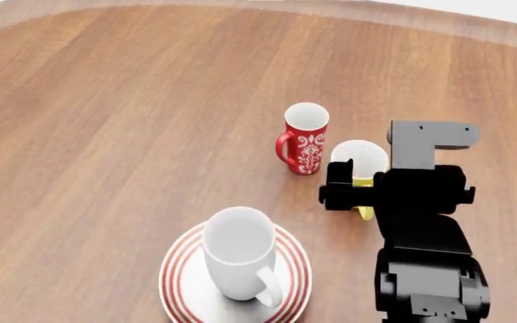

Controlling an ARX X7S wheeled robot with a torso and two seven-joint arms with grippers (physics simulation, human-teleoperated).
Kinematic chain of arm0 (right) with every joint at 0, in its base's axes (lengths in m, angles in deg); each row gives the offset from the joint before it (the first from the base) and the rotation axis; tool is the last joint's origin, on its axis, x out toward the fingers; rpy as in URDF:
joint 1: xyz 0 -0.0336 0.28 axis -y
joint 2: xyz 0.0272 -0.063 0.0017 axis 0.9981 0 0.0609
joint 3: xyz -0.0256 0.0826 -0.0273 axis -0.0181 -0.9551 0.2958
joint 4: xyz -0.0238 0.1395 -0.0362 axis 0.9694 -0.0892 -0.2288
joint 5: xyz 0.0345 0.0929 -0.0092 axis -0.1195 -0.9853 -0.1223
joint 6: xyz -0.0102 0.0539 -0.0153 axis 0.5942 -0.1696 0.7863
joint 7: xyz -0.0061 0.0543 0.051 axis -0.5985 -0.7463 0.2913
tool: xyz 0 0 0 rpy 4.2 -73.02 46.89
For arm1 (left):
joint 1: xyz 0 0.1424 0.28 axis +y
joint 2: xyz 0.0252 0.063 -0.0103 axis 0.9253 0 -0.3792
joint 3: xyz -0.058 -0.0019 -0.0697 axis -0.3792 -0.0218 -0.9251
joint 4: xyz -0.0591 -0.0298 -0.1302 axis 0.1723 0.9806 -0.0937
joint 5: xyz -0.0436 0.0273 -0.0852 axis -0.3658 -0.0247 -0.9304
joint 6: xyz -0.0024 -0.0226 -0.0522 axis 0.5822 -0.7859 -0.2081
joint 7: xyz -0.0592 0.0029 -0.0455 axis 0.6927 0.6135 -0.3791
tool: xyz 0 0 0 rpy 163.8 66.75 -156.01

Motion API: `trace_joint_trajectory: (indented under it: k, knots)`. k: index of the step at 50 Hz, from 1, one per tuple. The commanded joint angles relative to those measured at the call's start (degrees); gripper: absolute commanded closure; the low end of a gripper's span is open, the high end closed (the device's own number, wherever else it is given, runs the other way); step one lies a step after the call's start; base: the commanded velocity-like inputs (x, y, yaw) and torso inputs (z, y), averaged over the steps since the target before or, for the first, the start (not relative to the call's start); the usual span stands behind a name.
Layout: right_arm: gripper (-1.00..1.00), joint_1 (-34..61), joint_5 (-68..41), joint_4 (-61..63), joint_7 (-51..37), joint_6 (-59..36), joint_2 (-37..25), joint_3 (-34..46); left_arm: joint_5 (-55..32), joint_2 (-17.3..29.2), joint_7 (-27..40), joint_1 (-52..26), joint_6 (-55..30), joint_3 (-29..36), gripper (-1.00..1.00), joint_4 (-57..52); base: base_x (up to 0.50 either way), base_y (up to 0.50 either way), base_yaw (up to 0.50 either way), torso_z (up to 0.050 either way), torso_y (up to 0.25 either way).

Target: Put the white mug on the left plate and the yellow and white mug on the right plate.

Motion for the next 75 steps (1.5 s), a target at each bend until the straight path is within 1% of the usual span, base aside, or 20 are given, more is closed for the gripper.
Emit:
trace_joint_trajectory:
  k: [1,6,10,14,15,16,24,28,31,37,42,46,49,60,64,71,75]
  knots:
    - [-1.0,2.1,3.0,-1.9,1.3,1.2,1.0,-2.1,-0.6,-0.1,0.2,0.6,0.6,-0.3,-1.0,0.0,0.0,0.0,0.0,0.0,0.0]
    - [-1.0,3.3,2.7,-1.9,1.9,5.4,1.3,-3.0,-0.4,-0.2,0.1,0.9,0.8,0.0,-1.0,-0.1,0.0,0.0,0.0,0.0,0.0]
    - [-1.0,3.5,2.9,-1.9,2.6,5.9,1.7,-3.4,0.0,-0.3,-0.1,1.3,1.2,-0.2,-1.0,0.0,0.0,0.0,0.0,0.0,0.0]
    - [-1.0,3.4,2.9,-1.9,2.7,6.1,1.7,-3.8,3.8,-0.3,-1.1,1.5,1.4,1.2,-1.0,-0.4,0.0,0.0,0.0,0.0,-0.159]
    - [-1.0,3.3,3.0,-1.9,2.7,6.2,1.7,-3.9,3.8,-0.3,-1.1,1.5,1.3,1.2,-1.0,-0.3,0.0,0.0,0.0,0.0,-0.25]
    - [-1.0,3.2,3.0,-1.9,2.5,6.1,1.6,-4.0,2.0,-0.1,-1.1,1.5,1.4,1.0,-1.0,-0.2,0.0,0.0,0.0,0.0,-0.25]
    - [-1.0,3.2,3.2,-1.9,2.5,6.2,1.4,-4.8,2.3,0.2,-0.1,1.1,0.9,0.8,-1.0,-0.2,0.0,0.0,0.0,0.001,-0.042]
    - [-1.0,3.0,3.1,-1.9,2.5,6.4,1.4,-5.2,3.1,0.3,0.0,0.8,0.7,1.1,-1.0,0.0,0.0,0.0,0.0,0.001,-0.238]
    - [-1.0,2.8,3.1,-1.9,2.4,6.4,1.3,-5.5,1.6,0.4,0.1,0.9,1.0,0.7,-1.0,0.2,0.0,0.0,0.0,0.001,-0.25]
    - [-1.0,2.4,3.1,-1.9,2.2,6.6,0.9,-6.2,0.6,0.6,0.7,0.7,0.8,0.5,-1.0,0.2,0.0,0.0,0.0,0.0,0.0]
    - [-1.0,2.0,3.1,-1.9,1.8,6.7,0.4,-6.9,2.2,0.6,0.8,0.5,0.7,0.8,-1.0,0.2,0.0,0.0,0.0,0.0,0.0]
    - [-1.0,2.1,3.3,-1.9,1.8,6.8,0.4,-7.1,3.7,0.6,0.6,0.3,0.8,1.5,-1.0,0.1,0.0,0.0,0.0,0.0,-0.23]
    - [-1.0,2.1,3.3,-1.9,1.9,6.7,0.5,-7.2,1.4,0.7,0.4,0.7,1.3,0.9,-1.0,0.3,0.0,0.0,0.0,0.0,-0.25]
    - [-1.0,2.9,3.6,-1.9,2.1,6.8,0.4,-7.2,2.8,0.8,0.5,0.7,1.2,1.6,-1.0,0.4,0.0,0.0,0.0,0.0,-0.042]
    - [-1.0,3.4,3.6,-1.9,2.3,7.3,0.4,-7.2,3.9,0.7,0.3,0.7,1.4,2.1,-1.0,0.5,0.0,0.0,0.0,0.0,-0.217]
    - [-1.0,3.8,3.8,-1.9,2.3,7.7,0.4,-7.0,1.4,0.7,0.3,1.4,2.1,1.4,-1.0,0.5,0.0,0.0,0.0,0.002,-0.088]
    - [-1.0,4.1,3.5,-1.9,1.6,9.9,0.5,-7.5,1.3,0.7,0.3,1.5,2.2,1.3,-1.0,0.6,0.0,0.0,0.0,0.0,0.0]
